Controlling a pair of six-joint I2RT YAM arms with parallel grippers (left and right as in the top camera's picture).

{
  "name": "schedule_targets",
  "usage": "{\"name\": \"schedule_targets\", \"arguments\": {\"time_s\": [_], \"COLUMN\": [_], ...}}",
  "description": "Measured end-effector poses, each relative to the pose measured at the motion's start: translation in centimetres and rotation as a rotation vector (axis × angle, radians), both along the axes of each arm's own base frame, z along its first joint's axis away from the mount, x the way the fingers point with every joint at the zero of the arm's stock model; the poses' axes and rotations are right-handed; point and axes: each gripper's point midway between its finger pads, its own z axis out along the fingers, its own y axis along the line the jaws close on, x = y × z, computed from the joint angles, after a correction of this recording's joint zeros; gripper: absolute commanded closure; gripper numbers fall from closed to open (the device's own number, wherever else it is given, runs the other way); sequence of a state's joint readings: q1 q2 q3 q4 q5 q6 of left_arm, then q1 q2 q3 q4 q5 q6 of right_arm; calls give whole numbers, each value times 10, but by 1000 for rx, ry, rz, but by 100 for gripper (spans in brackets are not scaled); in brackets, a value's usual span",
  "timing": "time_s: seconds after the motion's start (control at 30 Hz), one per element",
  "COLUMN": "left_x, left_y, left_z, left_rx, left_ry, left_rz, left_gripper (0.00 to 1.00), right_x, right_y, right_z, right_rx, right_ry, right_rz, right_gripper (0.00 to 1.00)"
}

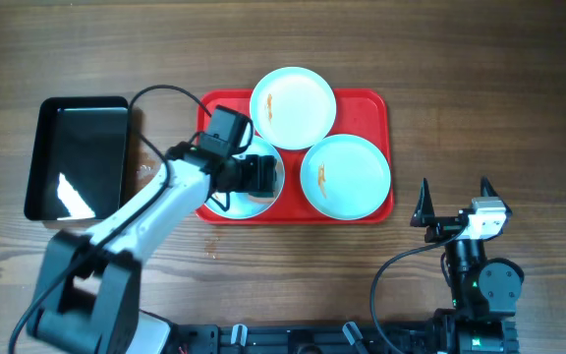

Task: Clean dirty plates on tray and stack at the side
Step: 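Carry the sponge with the left gripper onto the left plate, then reach the right gripper to the rim of the left plate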

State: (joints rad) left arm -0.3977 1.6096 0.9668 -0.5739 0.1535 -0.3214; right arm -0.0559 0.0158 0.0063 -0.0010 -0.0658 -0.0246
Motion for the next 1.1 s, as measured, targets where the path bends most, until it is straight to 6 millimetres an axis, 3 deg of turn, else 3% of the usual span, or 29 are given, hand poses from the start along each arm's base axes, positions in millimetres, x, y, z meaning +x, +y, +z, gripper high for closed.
{"name": "schedule_targets", "arguments": {"time_s": [0.13,0.17,0.27,0.43,0.53,0.7,0.87,1.0,1.1], "left_x": [3,7,2,-33,-41,-42,-39,-41,-45], "left_y": [7,8,9,10,9,10,26,46,53], "left_z": [42,69,102,105,101,96,91,86,84], "left_rx": [-32,-61,-99,-125,-130,-124,-108,-89,-77], "left_ry": [-78,-151,-227,-122,-82,-55,-20,22,47], "left_rz": [21,28,27,-3,-10,-2,108,205,229], "left_gripper": [0,0,0,0,0,0,0,0,0], "right_x": [0,0,0,0,-1,-2,-4,-4,-4], "right_y": [0,0,0,4,12,22,35,36,34], "right_z": [0,0,0,1,2,4,6,6,5], "right_rx": [0,0,0,52,178,652,1499,1865,1959], "right_ry": [0,0,0,-2,-1,32,147,200,201], "right_rz": [0,0,0,21,70,124,167,147,131], "right_gripper": [0,0,0,0,0,0,0,0,0]}}
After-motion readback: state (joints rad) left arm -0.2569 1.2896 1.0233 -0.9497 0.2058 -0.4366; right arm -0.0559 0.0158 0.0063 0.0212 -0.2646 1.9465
